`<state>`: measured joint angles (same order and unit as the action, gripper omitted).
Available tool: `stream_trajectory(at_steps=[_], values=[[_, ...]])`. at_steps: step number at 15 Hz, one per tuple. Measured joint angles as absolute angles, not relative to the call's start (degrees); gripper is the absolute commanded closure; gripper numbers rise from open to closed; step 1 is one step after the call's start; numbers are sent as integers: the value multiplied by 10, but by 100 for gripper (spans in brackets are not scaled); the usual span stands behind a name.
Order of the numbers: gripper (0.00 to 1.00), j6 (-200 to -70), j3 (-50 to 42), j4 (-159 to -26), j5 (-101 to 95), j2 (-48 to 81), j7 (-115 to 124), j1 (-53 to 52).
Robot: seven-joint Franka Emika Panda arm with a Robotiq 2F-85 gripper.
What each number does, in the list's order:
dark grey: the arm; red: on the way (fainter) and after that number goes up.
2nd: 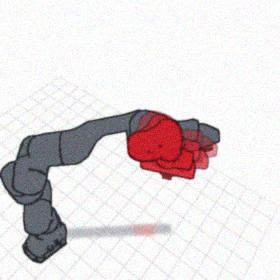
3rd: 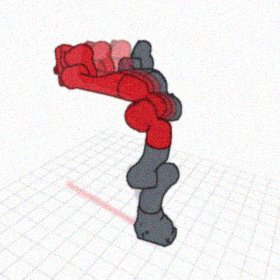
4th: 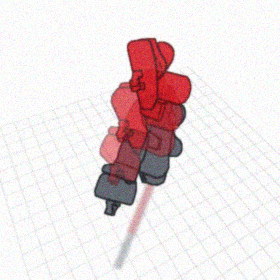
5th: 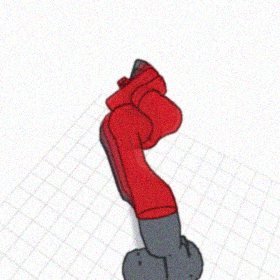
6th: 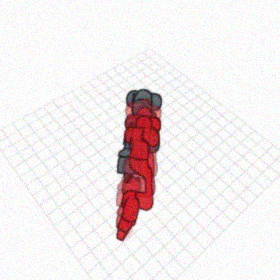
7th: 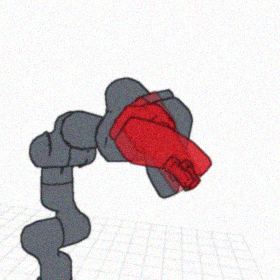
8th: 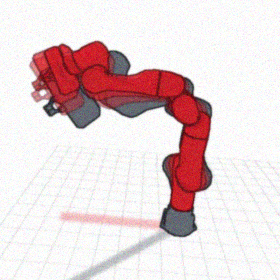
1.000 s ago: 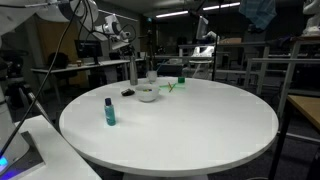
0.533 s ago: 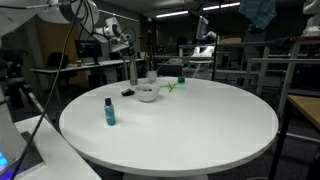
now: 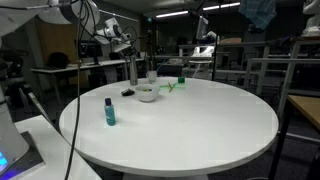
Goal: Move the silver flask from the left to the right
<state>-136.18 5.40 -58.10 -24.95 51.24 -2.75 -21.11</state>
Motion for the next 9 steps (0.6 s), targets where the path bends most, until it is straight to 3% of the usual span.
stream_trajectory(at_steps=[5, 6, 7, 9], values=[[0, -1383, 50, -581, -262, 518, -27, -211], [25, -1383, 50, -581, -262, 519, -28, -211], [26, -1383, 50, -581, -262, 519, -28, -211], [40, -1383, 50, -581, -262, 520, -28, -211]])
